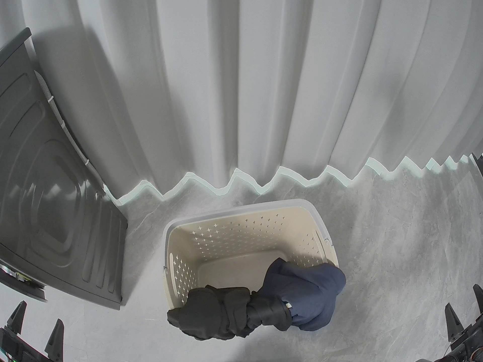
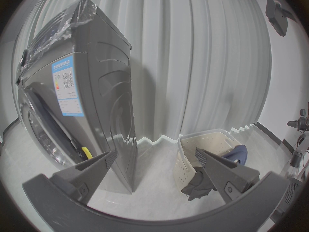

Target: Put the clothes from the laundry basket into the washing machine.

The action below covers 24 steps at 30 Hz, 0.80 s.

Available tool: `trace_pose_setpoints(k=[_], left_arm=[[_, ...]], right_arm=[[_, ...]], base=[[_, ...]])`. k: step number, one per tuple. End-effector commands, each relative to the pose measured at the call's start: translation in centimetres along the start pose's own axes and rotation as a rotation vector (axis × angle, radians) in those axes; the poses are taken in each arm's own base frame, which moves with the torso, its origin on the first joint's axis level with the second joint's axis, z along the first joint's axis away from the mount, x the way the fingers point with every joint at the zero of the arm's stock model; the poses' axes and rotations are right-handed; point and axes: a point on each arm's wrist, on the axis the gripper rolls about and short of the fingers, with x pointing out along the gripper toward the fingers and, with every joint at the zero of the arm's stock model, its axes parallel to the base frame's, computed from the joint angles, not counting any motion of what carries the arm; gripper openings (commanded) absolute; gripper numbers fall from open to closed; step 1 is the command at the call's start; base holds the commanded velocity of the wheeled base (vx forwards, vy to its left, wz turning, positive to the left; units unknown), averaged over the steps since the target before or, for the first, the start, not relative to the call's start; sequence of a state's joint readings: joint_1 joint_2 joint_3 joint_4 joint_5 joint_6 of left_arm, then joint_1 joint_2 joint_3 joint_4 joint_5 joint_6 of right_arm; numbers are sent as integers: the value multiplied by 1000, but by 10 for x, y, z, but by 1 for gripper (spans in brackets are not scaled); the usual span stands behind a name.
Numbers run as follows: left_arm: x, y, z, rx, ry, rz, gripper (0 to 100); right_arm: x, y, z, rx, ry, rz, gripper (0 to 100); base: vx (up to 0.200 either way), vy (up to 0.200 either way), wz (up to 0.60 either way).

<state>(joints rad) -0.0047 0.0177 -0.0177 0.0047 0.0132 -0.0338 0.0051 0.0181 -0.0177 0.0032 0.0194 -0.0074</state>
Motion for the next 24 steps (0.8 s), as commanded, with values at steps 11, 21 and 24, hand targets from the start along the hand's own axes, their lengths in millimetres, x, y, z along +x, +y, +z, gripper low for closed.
trace_pose_setpoints(k=[11, 21, 24], left_arm=[[0, 0, -4, -1, 0, 1, 100], [0, 0, -4, -1, 0, 1, 100], [0, 0, -4, -1, 0, 1, 100]], right_arm=[[0, 0, -5, 0, 3, 2, 100], [0, 0, -5, 0, 3, 2, 100], [0, 0, -5, 0, 3, 2, 100]], base=[[-200, 0, 0], [-180, 0, 0], [0, 0, 0]])
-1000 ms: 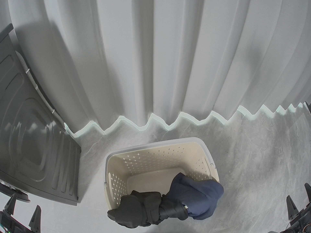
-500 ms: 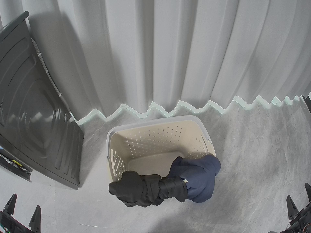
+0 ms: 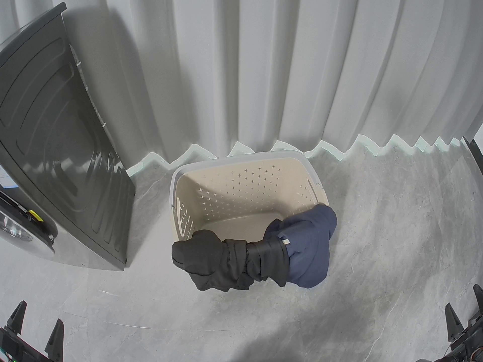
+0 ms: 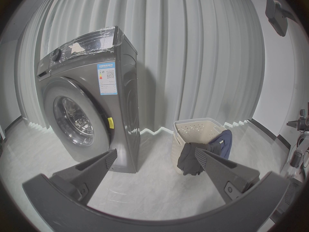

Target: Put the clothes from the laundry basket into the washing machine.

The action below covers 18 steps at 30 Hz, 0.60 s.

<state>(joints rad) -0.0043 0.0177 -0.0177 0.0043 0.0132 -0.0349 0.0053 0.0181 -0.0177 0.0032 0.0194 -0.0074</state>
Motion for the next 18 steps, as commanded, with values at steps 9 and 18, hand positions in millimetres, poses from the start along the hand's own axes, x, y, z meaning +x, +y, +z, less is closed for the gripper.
trace_pose_setpoints(k=[9, 18], left_arm=[[0, 0, -4, 1, 0, 0, 100], [0, 0, -4, 0, 0, -1, 100]], right_arm=[[0, 0, -5, 0, 3, 1, 100], [0, 0, -5, 0, 3, 1, 100]], base=[[0, 89, 0], [0, 200, 0]])
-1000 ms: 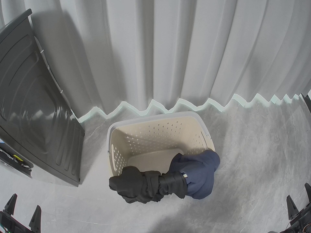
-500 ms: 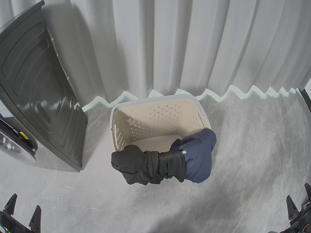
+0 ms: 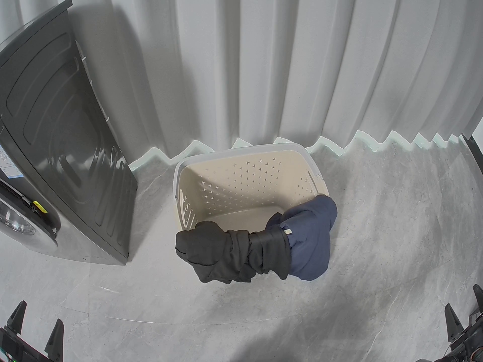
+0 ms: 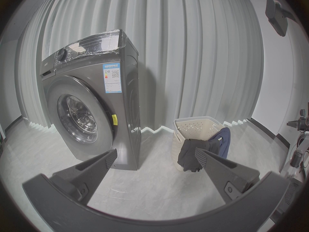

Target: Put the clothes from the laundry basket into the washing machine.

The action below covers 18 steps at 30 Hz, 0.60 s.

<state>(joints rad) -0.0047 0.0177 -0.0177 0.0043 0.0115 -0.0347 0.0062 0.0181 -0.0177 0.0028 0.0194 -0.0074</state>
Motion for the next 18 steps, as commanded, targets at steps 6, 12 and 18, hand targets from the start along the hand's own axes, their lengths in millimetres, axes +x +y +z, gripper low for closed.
trace_pose_setpoints(k=[6, 12, 18], left_arm=[[0, 0, -4, -1, 2, 1, 100], [0, 0, -4, -1, 0, 1, 100], [0, 0, -4, -1, 0, 1, 100]], right_arm=[[0, 0, -5, 0, 3, 1, 100], [0, 0, -5, 0, 3, 1, 100], [0, 0, -5, 0, 1, 1, 100]], base=[[0, 200, 0], [0, 200, 0], [0, 200, 0]])
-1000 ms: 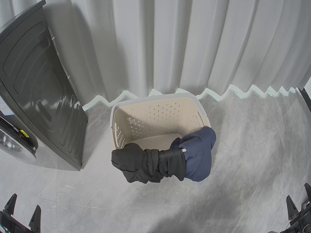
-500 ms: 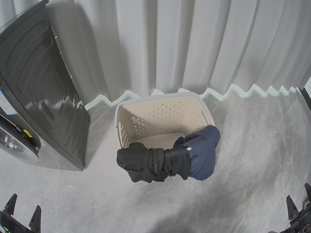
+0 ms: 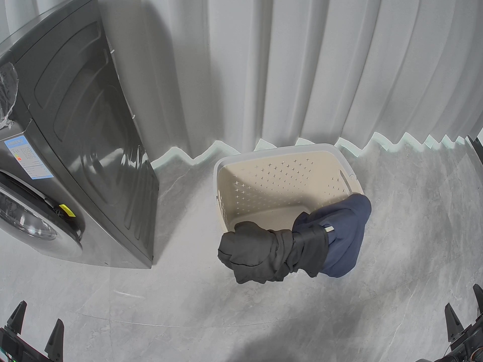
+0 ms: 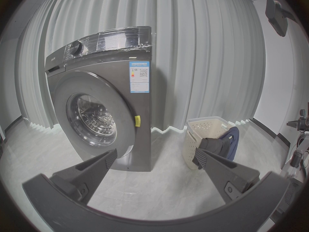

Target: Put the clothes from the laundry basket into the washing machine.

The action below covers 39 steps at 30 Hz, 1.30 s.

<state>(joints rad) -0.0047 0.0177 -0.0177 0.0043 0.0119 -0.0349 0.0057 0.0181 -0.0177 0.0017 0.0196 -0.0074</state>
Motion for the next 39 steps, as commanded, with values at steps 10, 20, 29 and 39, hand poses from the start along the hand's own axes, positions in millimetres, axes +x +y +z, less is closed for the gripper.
trace_pose_setpoints(k=[10, 20, 29, 39], left_arm=[[0, 0, -4, 0, 2, 1, 100], [0, 0, -4, 0, 2, 1, 100], [0, 0, -4, 0, 0, 0, 100], [0, 0, -4, 0, 2, 1, 100]], right_arm=[[0, 0, -5, 0, 4, 1, 100], [0, 0, -5, 0, 4, 1, 100], [0, 0, -5, 0, 4, 2, 100], [0, 0, -5, 0, 4, 1, 100]], base=[[0, 200, 0], [0, 200, 0], [0, 200, 0], [0, 200, 0]])
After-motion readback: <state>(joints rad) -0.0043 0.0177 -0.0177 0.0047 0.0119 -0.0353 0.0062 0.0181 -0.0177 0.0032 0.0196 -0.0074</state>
